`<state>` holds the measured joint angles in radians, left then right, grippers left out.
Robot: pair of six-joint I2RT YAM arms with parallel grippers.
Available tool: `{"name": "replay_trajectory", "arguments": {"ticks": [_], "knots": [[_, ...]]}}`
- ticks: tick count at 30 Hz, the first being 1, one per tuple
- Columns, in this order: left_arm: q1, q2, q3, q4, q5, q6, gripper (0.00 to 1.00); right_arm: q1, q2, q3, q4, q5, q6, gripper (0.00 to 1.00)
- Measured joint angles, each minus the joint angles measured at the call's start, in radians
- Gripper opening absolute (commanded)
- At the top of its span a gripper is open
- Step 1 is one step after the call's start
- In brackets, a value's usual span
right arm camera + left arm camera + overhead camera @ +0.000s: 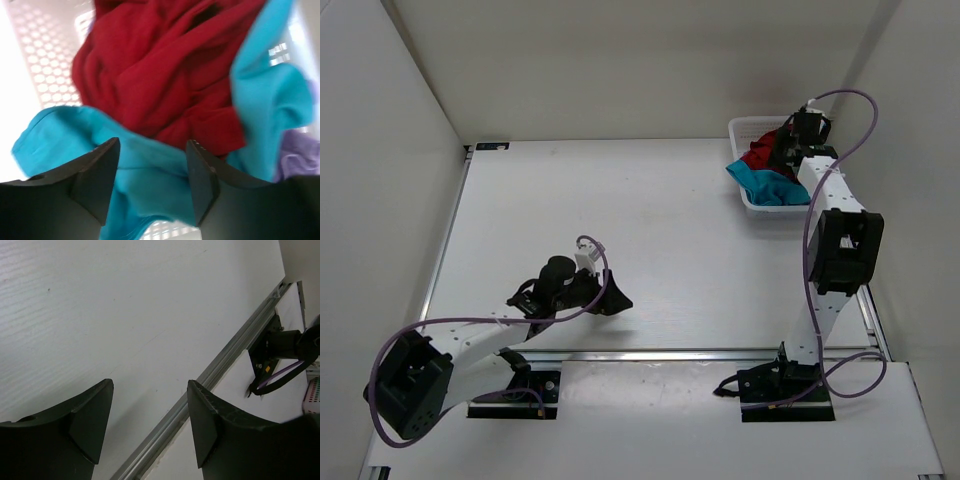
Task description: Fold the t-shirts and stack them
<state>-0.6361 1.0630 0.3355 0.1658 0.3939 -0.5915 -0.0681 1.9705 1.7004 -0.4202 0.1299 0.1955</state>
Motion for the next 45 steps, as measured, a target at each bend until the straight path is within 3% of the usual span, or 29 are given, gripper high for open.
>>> {"name": "replay_trajectory", "arguments": {"ticks": [7,18,19,22,24,26,31,36,40,43,45], "knots": [[-0.001,-0.018,-0.001,-0.008,-0.035,0.002,0.70,-0.034,0.050,0.089,0.000,-0.020,0.010,0.60],[0.032,0.005,0.034,-0.022,-0.047,0.030,0.64,-0.045,0.273,0.369,-0.090,-0.056,0.015,0.56],[0.040,0.005,0.036,-0.027,-0.047,0.032,0.64,-0.045,0.288,0.389,-0.103,-0.054,0.014,0.52],[0.069,0.005,0.036,-0.038,-0.047,0.038,0.62,-0.046,0.306,0.408,-0.131,-0.045,0.011,0.17],[0.077,0.006,0.038,-0.044,-0.049,0.042,0.62,-0.047,0.306,0.408,-0.140,-0.042,0.011,0.04],[0.077,0.009,0.040,-0.047,-0.050,0.046,0.63,-0.050,0.306,0.408,-0.140,-0.049,0.014,0.00],[0.078,0.039,0.062,-0.058,-0.050,0.046,0.63,-0.045,0.295,0.410,-0.142,-0.048,0.014,0.01],[0.086,0.063,0.112,-0.088,-0.047,0.042,0.63,-0.031,0.224,0.493,-0.189,-0.063,0.011,0.00],[0.142,0.085,0.159,-0.075,0.026,0.006,0.63,0.009,0.054,0.554,-0.171,-0.127,0.011,0.00],[0.185,0.085,0.177,-0.077,0.045,-0.020,0.65,0.113,-0.148,0.552,-0.105,-0.146,0.009,0.00],[0.212,0.081,0.182,-0.077,0.061,-0.039,0.65,0.246,-0.296,0.514,-0.008,-0.135,-0.014,0.00]]}}
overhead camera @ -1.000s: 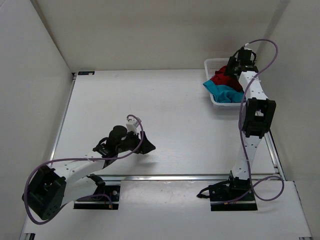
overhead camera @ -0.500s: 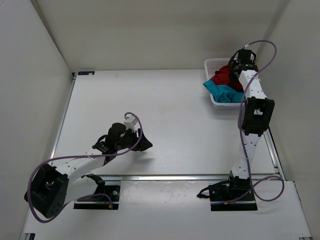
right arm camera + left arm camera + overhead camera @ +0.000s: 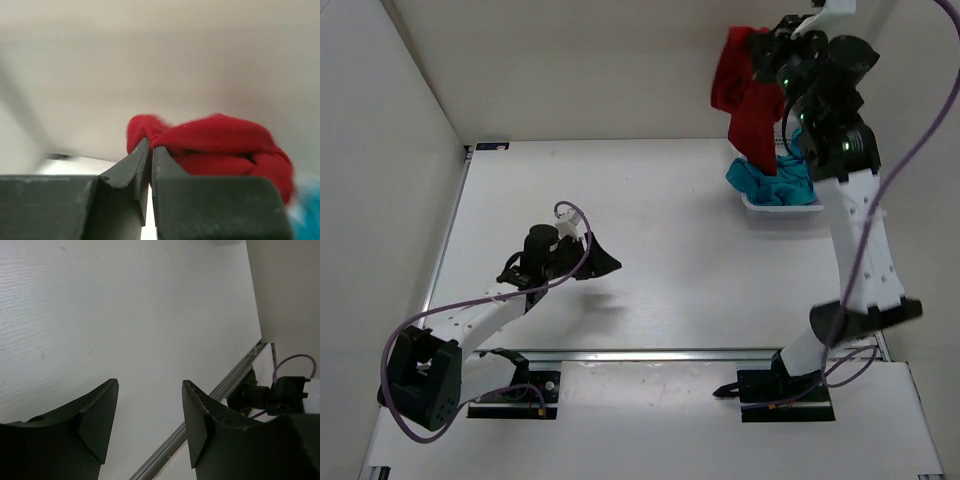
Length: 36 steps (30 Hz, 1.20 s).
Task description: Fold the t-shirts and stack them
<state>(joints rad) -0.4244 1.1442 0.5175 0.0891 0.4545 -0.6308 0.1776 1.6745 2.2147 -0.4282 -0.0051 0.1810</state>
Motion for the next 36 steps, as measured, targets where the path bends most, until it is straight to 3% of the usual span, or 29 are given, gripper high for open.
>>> {"name": "replay_trajectory", "arguments": {"ticks": [5,10,11,12,14,17,21,27,32,33,34,35,36], "knots": [[0.117,-0.034,0.005,-0.002,0.034,-0.045,0.65,0.340,-0.253,-0.074,0.200,-0.044,-0.061,0.00],[0.272,-0.119,0.003,-0.010,0.064,-0.082,0.68,0.391,-0.348,-0.142,0.308,-0.068,-0.060,0.00],[0.312,-0.143,0.001,-0.010,0.074,-0.089,0.68,0.374,-0.374,-0.218,0.351,-0.099,-0.038,0.00],[0.406,-0.216,-0.033,0.001,0.087,-0.114,0.69,0.280,-0.443,-0.498,0.402,-0.177,0.048,0.00],[0.412,-0.233,-0.069,0.033,0.098,-0.131,0.70,0.234,-0.462,-0.726,0.553,-0.237,0.122,0.00],[0.346,-0.232,-0.151,0.037,0.081,-0.141,0.71,0.196,-0.451,-1.152,0.651,-0.296,0.230,0.00],[0.261,-0.160,-0.194,0.031,0.054,-0.143,0.70,0.201,-0.305,-1.394,0.582,-0.297,0.289,0.00],[0.238,-0.051,-0.153,-0.003,-0.047,-0.115,0.71,0.158,-0.203,-1.345,0.571,-0.279,0.338,0.00],[-0.013,-0.119,-0.052,-0.138,-0.274,0.010,0.74,0.108,-0.121,-1.170,0.538,-0.228,0.348,0.01],[-0.072,-0.132,-0.041,-0.152,-0.307,0.032,0.74,0.098,-0.094,-1.108,0.511,-0.224,0.348,0.09],[-0.125,-0.137,-0.033,-0.165,-0.332,0.057,0.74,0.089,-0.058,-1.037,0.485,-0.226,0.350,0.27],[-0.148,-0.135,-0.031,-0.171,-0.345,0.068,0.75,0.079,0.000,-0.923,0.450,-0.229,0.349,0.38],[-0.175,-0.125,-0.028,-0.184,-0.370,0.080,0.75,0.072,0.056,-0.816,0.413,-0.238,0.343,0.40]]}}
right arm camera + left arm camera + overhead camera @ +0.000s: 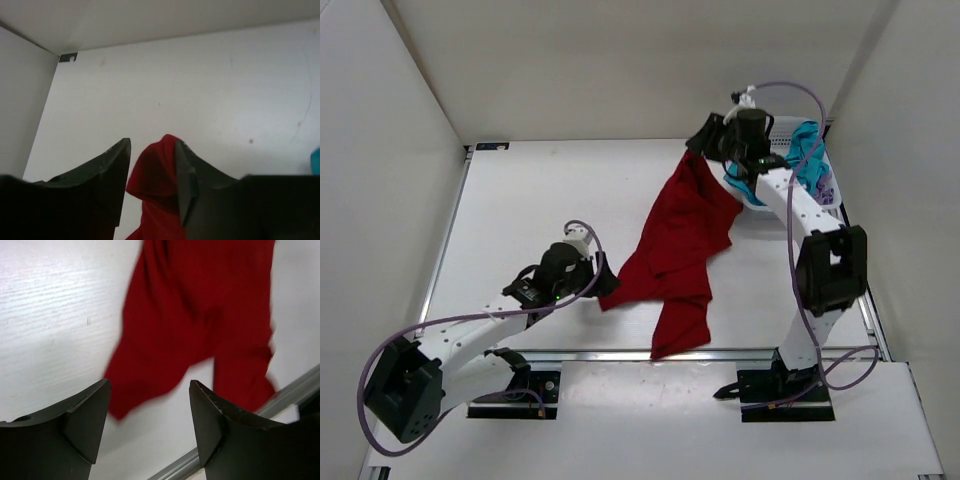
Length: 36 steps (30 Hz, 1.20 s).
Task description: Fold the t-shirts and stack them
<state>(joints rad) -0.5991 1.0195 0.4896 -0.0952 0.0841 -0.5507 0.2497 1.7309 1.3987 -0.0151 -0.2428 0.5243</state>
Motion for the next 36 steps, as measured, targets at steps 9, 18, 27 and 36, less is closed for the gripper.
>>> {"name": "replay_trajectory", "arguments": {"ticks": [9,18,27,36], "knots": [[-0.213,0.192,0.162,-0.045,-0.154,0.059,0.79,0.056,-0.170,-0.156,-0.048,0.068,-0.061,0.43],[-0.285,0.534,0.433,-0.041,-0.253,0.148,0.91,0.070,-0.547,-0.777,-0.016,0.145,0.001,0.08],[-0.281,0.956,0.959,-0.084,-0.347,0.234,0.90,0.062,-0.690,-1.105,0.048,0.100,0.080,0.46],[-0.203,1.224,1.246,-0.237,-0.385,0.301,0.97,0.057,-0.666,-1.123,0.118,0.067,0.081,0.49]]}}
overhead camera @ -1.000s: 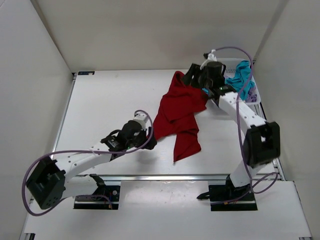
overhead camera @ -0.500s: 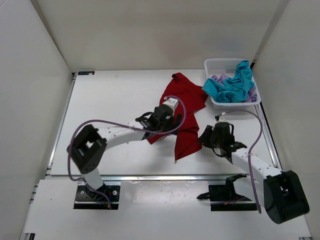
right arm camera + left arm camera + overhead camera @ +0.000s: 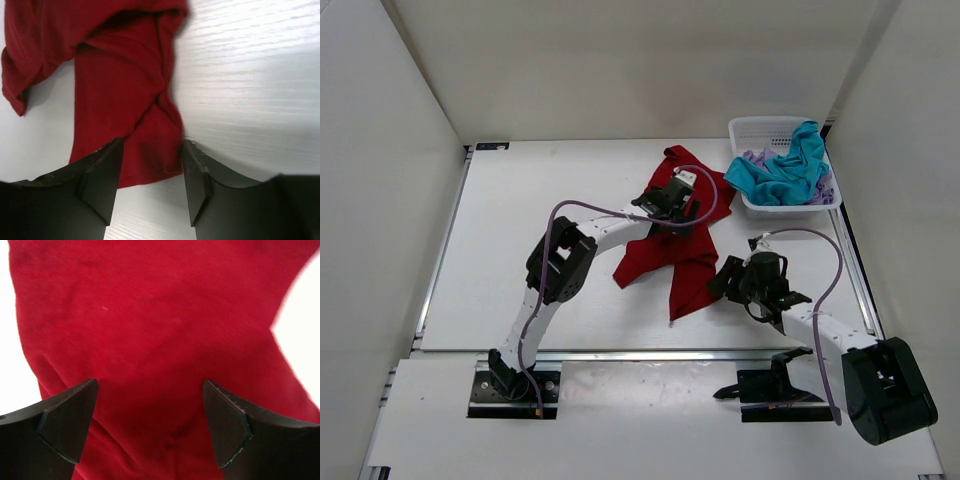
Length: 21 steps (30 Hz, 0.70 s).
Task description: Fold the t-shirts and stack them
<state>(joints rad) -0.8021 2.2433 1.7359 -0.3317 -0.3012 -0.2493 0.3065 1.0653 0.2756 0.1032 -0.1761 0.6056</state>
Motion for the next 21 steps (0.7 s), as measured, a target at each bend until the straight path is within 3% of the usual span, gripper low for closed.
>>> {"name": "replay_trajectory", "arguments": {"ticks": [1,3,5,8,11,13,15,21], "knots": [[0.009,0.016,0.020,-0.011,0.003,0.006,0.97,-0.010,0.000,-0.007,0.007,-0.003,0.000,0.49],[0.024,0.043,0.051,-0.035,0.009,0.018,0.80,-0.025,0.001,-0.013,0.021,-0.011,0.000,0.47],[0.030,0.069,0.081,-0.055,0.017,0.019,0.52,-0.031,0.013,-0.013,0.034,-0.017,-0.001,0.37],[0.029,0.095,0.111,-0.068,0.036,0.021,0.26,-0.032,0.047,-0.013,0.059,-0.024,0.000,0.21],[0.028,0.092,0.110,-0.065,0.050,0.014,0.11,-0.027,0.081,-0.013,0.085,-0.026,0.001,0.07],[0.031,0.080,0.096,-0.056,0.063,0.006,0.06,-0.026,0.097,-0.011,0.098,-0.027,0.002,0.00],[0.042,0.040,0.042,-0.033,0.089,-0.008,0.01,-0.026,0.106,-0.010,0.108,-0.028,0.004,0.00],[0.140,-0.212,-0.216,0.046,0.235,-0.075,0.00,-0.026,0.050,0.031,0.045,-0.002,-0.006,0.00]]}}
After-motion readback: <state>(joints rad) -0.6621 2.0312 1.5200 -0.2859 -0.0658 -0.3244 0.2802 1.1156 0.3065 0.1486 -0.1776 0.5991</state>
